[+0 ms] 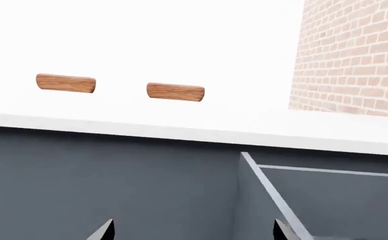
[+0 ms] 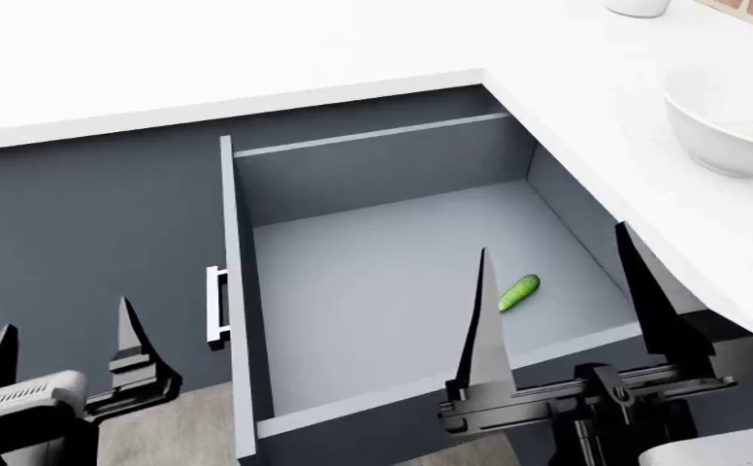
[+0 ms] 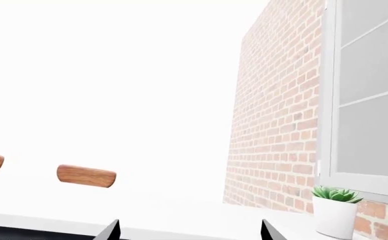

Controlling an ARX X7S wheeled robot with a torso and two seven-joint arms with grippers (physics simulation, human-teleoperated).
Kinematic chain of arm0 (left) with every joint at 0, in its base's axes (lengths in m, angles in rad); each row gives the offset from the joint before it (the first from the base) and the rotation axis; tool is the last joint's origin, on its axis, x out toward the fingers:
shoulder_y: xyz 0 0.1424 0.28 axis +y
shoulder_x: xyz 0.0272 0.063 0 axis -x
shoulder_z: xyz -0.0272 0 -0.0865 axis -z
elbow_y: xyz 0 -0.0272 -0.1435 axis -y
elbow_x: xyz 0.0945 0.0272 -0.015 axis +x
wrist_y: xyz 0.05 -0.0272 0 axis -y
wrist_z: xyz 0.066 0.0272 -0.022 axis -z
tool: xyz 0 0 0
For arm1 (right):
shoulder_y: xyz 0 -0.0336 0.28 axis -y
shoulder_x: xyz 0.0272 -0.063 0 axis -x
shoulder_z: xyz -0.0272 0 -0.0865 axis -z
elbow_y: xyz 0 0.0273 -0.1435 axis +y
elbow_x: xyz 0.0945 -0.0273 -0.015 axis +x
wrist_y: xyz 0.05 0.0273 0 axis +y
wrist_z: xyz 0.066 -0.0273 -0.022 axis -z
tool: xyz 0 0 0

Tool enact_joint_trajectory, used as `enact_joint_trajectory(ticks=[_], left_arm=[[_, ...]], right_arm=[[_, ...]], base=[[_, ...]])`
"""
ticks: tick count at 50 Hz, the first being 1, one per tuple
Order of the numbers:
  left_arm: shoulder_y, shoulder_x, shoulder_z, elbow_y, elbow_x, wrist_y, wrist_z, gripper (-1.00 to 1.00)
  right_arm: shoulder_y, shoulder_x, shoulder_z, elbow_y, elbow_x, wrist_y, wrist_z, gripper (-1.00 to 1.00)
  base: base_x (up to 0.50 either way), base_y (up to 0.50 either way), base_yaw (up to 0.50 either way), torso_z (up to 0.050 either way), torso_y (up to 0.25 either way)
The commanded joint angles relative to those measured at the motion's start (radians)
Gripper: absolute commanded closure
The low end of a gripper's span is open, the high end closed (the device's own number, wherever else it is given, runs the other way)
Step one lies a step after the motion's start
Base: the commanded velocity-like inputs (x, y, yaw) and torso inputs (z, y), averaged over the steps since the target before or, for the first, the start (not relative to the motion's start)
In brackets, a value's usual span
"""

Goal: Place the bar in the bowl and close the drawer.

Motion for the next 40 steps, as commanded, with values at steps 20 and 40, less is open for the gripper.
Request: enact_joint_trajectory(ticks=[20,40], left_arm=[[0.067,0.017,0.010,-0.106,0.029,0.034,0.009,-1.00],[0.029,0.036,0.054,-0.201,0.048,0.048,0.038,-1.00]], right_arm=[[-0.013,0.014,-0.002,-0.011,-0.008,-0.007,0.013,-1.00],[0.006,0.018,-0.007,-0.056,-0.002,0.045,0.023,-1.00]], base=[[0.00,0.00,0.00,0.000,0.000],[0.00,0.00,0.00,0.000,0.000]])
